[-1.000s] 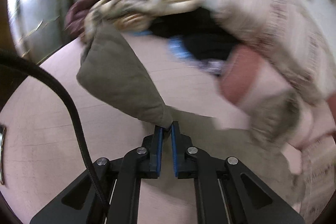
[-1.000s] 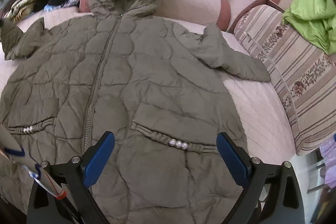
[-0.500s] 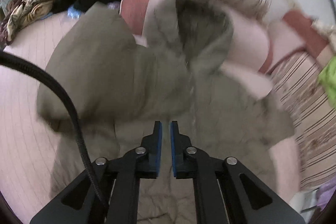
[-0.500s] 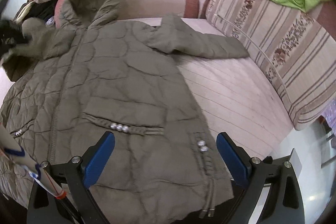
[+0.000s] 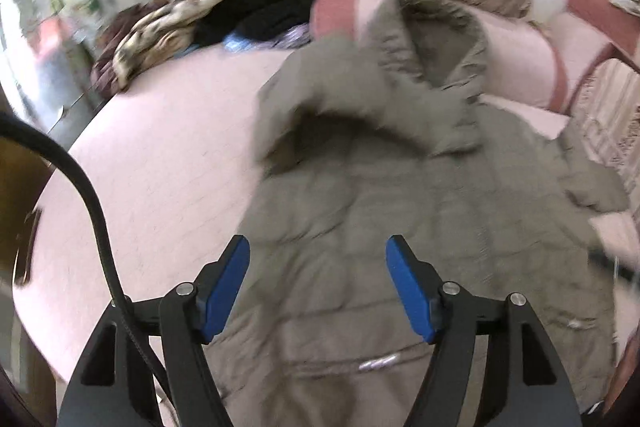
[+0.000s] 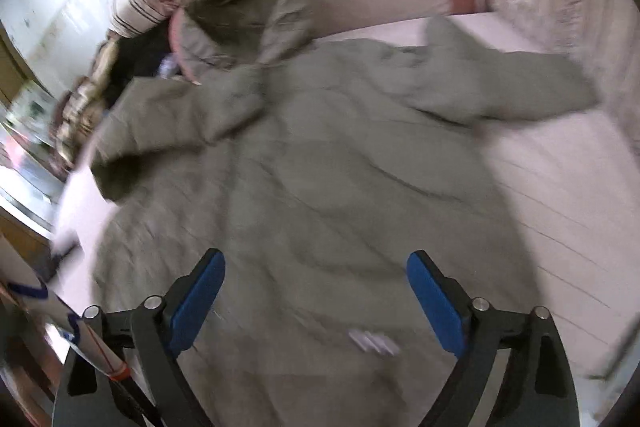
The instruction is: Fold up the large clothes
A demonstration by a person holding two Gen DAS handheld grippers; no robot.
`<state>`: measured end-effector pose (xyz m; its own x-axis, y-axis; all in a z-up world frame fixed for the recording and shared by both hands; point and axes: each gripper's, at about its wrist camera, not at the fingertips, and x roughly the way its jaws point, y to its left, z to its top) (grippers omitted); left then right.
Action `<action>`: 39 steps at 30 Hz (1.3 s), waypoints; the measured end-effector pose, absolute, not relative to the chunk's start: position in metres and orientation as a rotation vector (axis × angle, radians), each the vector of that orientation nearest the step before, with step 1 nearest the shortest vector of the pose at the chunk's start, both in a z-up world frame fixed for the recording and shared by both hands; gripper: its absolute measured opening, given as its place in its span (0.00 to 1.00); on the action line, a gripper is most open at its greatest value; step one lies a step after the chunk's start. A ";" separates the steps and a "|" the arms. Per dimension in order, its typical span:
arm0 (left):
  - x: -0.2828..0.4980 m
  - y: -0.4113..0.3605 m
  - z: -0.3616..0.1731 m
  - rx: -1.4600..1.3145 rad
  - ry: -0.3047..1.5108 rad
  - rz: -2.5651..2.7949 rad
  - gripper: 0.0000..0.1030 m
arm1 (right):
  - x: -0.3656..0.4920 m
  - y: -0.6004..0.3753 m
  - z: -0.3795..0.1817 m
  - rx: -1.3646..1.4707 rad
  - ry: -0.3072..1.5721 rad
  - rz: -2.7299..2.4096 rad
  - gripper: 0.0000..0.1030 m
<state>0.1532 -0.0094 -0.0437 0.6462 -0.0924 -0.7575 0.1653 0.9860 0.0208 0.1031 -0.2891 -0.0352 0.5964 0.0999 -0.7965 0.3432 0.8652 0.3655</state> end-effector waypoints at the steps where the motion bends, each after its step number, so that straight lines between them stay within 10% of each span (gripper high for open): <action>1: 0.152 -0.003 -0.052 0.095 0.857 -0.118 0.68 | 0.127 -0.291 -0.043 0.566 0.933 -0.120 0.91; 13: 0.159 0.033 -0.123 0.040 0.901 -0.024 0.68 | 0.305 -0.293 -0.107 0.823 0.968 -0.147 0.91; 15: 0.165 0.039 -0.132 -0.014 0.922 -0.025 0.72 | 0.318 -0.287 -0.104 0.811 0.974 -0.142 0.79; 17: 0.166 0.043 -0.136 -0.043 0.923 -0.021 0.75 | 0.328 -0.286 -0.100 0.803 1.002 -0.112 0.32; 19: 0.166 0.044 -0.138 -0.052 0.920 -0.016 0.75 | 0.327 -0.290 -0.093 0.825 0.996 -0.056 0.21; 39: 0.154 0.034 -0.121 0.038 0.922 0.035 0.77 | 0.216 -0.384 -0.090 0.679 1.030 -0.386 0.22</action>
<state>0.1541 0.0338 -0.1214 0.6039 0.0464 -0.7957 -0.0139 0.9988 0.0477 0.2163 -0.3844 -0.0895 0.4746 0.0170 -0.8800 0.5906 0.7352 0.3328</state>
